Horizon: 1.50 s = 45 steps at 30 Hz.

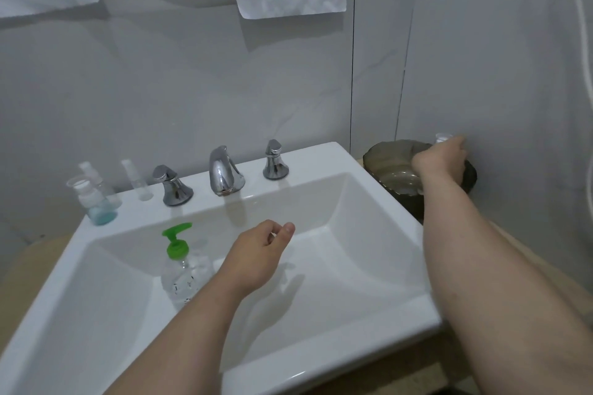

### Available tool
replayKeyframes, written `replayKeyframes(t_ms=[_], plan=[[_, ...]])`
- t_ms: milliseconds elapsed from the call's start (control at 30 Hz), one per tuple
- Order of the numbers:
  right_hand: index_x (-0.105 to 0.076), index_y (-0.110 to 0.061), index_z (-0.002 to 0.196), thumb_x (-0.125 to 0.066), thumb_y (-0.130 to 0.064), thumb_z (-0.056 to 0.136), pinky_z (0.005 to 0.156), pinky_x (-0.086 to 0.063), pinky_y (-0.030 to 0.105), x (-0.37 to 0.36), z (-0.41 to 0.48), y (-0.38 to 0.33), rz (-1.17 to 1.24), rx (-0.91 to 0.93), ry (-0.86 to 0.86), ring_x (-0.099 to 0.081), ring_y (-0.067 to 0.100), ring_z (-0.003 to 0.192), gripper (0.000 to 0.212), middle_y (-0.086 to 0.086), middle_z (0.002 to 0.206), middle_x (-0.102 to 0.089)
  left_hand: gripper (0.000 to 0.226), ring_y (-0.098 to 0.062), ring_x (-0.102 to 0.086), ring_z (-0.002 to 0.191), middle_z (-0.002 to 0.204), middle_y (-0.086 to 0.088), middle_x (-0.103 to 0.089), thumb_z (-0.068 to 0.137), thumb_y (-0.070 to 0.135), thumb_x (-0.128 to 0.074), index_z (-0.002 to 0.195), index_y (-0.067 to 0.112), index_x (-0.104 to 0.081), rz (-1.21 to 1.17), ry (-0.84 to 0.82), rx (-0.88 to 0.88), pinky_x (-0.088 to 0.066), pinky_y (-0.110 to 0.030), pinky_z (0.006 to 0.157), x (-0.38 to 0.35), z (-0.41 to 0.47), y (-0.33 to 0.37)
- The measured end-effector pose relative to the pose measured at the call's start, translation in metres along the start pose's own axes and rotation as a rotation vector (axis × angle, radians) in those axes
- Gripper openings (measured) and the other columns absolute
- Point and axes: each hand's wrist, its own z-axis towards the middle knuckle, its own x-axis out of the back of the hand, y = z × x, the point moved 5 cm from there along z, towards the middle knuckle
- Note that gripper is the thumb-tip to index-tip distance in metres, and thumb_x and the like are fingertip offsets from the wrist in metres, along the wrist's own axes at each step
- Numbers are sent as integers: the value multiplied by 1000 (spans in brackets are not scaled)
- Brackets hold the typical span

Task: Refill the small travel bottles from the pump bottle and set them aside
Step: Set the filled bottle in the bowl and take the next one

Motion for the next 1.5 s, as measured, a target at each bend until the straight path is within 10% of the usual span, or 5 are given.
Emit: replayKeyframes(t_ms=[433,900,1133,1233,1500], plan=[[-45,-18,145,-65,-9,87,113,-32,50,21,-51,-53,-265,374,171,-37,40,140,62,17,154,-38,45,-15,-54,64,82,-4,-65,101,56,-49,94,15,-69,-43,42,35,-45,-31,65,4,2,-4],[-62,-14,79,-45,2,92,62,-43,29,-68,-215,-14,-426,657,-477,-58,28,74,27,5,83,-61,18,-18,-59,53,76,-8,-73,88,14,-58,87,4,-73,-35,-153,195,-49,-26,53,54,-55,31],[-52,-20,70,-44,-1,90,56,-38,28,-86,-229,-12,-447,765,-610,-56,26,73,29,2,81,-59,12,-20,-66,51,68,0,-73,90,22,-61,87,16,-71,-160,577,174,-45,-24,50,178,-59,-2],[-47,-22,67,-40,1,86,50,-31,27,-95,-239,-15,-460,808,-692,-54,25,70,31,2,81,-58,16,-30,-71,89,94,-4,-75,90,30,-63,99,19,-69,-73,923,281,-54,-35,80,219,-53,-54],[-49,-22,67,-38,2,83,52,-34,27,-100,-240,-16,-441,809,-720,-53,23,69,31,-1,79,-58,69,-42,-50,131,139,-21,-56,88,36,-77,141,2,-49,75,879,409,-40,-46,108,225,8,-120]])
